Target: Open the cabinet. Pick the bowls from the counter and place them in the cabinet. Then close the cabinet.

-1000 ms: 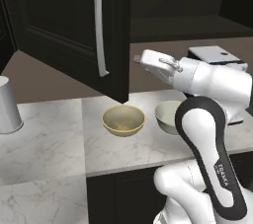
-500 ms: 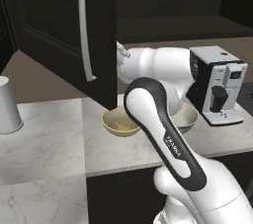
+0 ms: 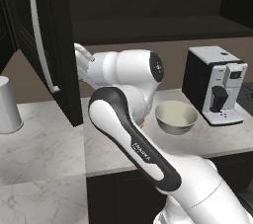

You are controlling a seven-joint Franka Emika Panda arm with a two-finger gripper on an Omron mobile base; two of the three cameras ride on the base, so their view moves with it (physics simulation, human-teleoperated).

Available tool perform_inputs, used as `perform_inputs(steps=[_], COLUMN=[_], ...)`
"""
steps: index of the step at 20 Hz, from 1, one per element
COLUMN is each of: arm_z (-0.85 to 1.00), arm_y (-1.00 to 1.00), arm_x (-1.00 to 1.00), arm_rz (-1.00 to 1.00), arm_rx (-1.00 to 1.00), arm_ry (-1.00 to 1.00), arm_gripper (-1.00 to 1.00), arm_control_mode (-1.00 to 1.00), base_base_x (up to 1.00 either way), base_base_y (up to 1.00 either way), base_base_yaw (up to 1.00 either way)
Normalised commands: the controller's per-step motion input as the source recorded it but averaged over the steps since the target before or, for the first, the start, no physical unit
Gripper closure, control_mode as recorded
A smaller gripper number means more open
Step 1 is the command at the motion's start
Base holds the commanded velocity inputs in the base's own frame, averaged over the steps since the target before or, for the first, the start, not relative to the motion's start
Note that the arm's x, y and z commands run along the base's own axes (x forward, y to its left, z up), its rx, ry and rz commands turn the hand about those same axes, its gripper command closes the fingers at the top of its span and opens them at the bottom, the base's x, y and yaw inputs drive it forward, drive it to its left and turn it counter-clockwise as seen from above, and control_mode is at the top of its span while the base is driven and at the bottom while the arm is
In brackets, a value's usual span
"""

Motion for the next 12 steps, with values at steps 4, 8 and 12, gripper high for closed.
perform_inputs(steps=[4,8,12], arm_z=[0.22,0.19,-0.09], arm_y=[-0.64,-0.47,-0.25], arm_x=[-0.03,-0.25,-0.24], arm_rz=[0.02,0.01,0.0], arm_rx=[0.22,0.01,-0.22], arm_ry=[0.01,0.11,0.19], arm_gripper=[-1.0,-1.0,-1.0], arm_control_mode=[-1.0,-1.0,-1.0], base_base_x=[0.0,0.0,0.0], base_base_y=[0.0,0.0,0.0], base_base_yaw=[0.0,0.0,0.0])
